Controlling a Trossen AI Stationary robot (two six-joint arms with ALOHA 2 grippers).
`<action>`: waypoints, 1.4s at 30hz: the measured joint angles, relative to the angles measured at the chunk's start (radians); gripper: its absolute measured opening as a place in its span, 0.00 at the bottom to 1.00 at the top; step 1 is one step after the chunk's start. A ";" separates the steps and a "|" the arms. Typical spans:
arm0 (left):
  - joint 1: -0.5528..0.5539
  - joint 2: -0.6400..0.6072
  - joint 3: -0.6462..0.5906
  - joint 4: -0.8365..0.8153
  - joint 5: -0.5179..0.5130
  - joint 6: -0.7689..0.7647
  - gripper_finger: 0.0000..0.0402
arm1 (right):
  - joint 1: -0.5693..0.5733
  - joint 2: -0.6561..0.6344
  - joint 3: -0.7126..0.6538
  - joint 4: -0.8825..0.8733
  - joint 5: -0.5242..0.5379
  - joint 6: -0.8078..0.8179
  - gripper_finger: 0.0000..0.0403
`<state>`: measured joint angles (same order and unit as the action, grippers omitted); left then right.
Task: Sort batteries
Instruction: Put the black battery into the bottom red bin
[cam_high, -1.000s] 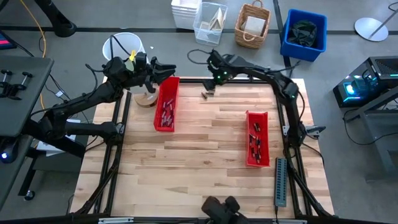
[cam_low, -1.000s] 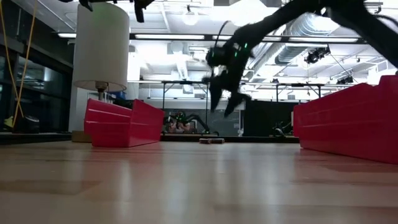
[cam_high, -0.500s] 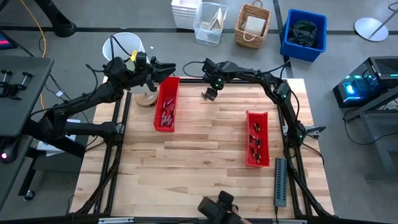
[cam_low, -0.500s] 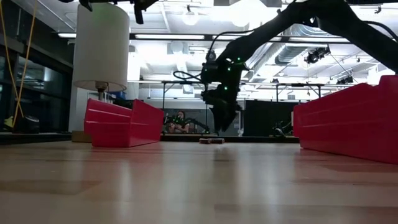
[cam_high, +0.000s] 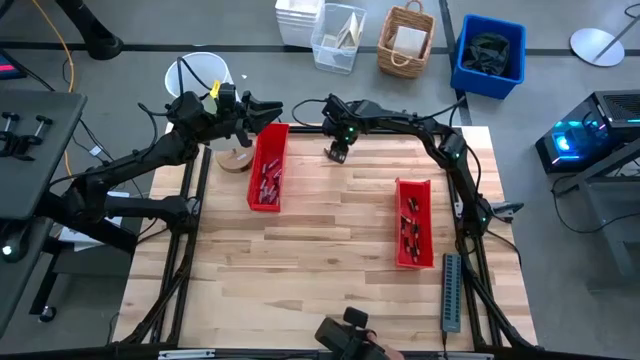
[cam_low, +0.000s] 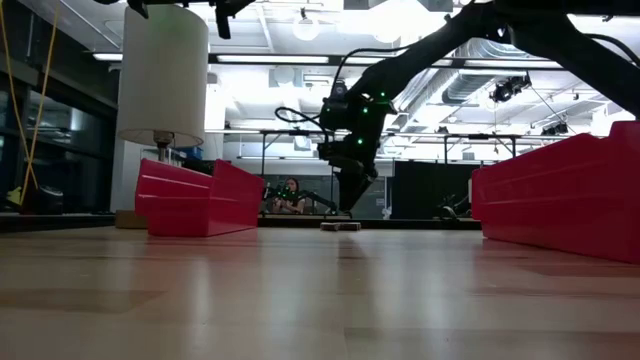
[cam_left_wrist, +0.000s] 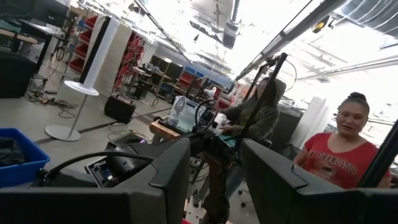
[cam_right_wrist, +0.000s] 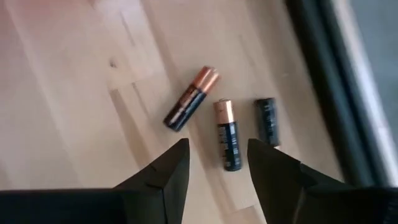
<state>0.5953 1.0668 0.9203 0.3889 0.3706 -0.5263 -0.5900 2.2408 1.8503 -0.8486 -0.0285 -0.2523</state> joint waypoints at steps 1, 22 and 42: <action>0.000 0.000 0.000 0.000 0.000 -0.007 0.34 | 0.000 0.002 0.000 -0.005 -0.017 0.001 0.39; 0.000 0.001 -0.001 -0.003 0.000 -0.020 0.34 | 0.003 0.084 0.005 -0.108 -0.033 0.007 0.26; 0.000 0.001 -0.001 -0.002 0.002 0.014 0.34 | 0.113 -0.356 -0.054 -0.363 -0.141 0.264 0.08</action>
<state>0.5949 1.0676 0.9195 0.3866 0.3725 -0.5126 -0.4773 1.8851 1.7966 -1.2119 -0.1693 0.0120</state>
